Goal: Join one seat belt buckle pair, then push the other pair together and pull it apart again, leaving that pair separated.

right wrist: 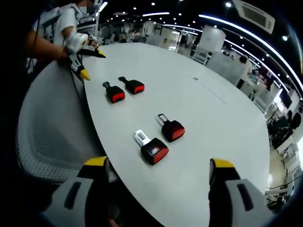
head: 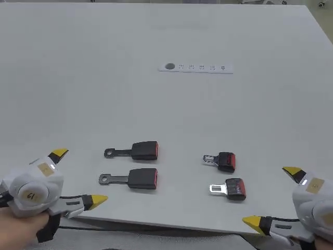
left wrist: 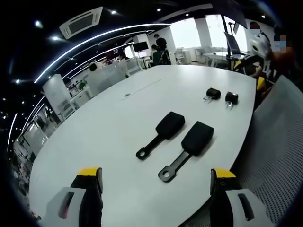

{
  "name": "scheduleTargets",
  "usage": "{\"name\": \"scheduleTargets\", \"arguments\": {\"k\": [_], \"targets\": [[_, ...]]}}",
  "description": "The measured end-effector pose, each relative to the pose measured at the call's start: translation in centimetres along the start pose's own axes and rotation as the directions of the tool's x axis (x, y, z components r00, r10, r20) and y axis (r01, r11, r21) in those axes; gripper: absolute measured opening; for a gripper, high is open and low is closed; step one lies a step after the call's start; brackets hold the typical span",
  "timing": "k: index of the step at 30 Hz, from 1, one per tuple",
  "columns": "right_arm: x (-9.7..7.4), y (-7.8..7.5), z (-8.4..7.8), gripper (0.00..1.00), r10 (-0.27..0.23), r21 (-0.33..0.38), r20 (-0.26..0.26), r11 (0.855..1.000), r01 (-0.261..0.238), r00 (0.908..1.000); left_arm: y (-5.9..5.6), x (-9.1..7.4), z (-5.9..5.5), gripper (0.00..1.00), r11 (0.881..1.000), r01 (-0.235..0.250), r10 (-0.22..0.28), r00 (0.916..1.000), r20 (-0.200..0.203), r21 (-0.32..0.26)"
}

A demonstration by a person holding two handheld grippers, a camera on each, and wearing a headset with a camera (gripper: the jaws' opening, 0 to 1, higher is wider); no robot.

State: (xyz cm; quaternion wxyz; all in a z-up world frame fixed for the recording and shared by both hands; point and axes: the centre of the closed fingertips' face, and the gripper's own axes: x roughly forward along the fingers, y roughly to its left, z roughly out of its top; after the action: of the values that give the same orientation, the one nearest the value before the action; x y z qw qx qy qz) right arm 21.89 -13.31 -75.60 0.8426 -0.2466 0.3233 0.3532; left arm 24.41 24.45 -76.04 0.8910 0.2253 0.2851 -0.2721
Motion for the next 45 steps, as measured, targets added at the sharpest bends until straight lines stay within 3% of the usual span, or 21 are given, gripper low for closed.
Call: {"name": "scheduleTargets", "arguments": {"k": [12, 26, 30, 40, 45], "targets": [[0.0, 0.2, 0.4, 0.8, 0.004, -0.014, 0.007, 1.0, -0.004, 1.0, 0.0, 0.1, -0.1, 0.96, 1.0, 0.002, -0.002, 1.0, -0.008, 0.004], [0.2, -0.6, 0.7, 0.81, 0.007, 0.014, 0.002, 1.0, -0.007, 1.0, -0.2, -0.1, 0.2, 0.96, 1.0, 0.002, -0.002, 1.0, -0.004, 0.0], [0.5, -0.5, 0.4, 0.86, 0.004, 0.001, -0.025, 1.0, -0.004, 0.9997, -0.2, -0.1, 0.3, 0.97, 1.0, 0.001, -0.001, 1.0, 0.0, 0.001], [0.7, -0.2, 0.2, 1.0, 0.01, -0.006, -0.016, 1.0, -0.01, 0.9998, -0.5, 0.0, 0.7, 1.0, 1.0, 0.014, -0.015, 0.9997, 0.019, 0.026], [0.7, -0.2, 0.6, 1.0, 0.008, -0.017, 0.006, 1.0, -0.008, 1.0, -1.8, 0.3, 0.2, 1.0, 0.996, 0.063, -0.062, 0.9979, -0.019, 0.069]]}}
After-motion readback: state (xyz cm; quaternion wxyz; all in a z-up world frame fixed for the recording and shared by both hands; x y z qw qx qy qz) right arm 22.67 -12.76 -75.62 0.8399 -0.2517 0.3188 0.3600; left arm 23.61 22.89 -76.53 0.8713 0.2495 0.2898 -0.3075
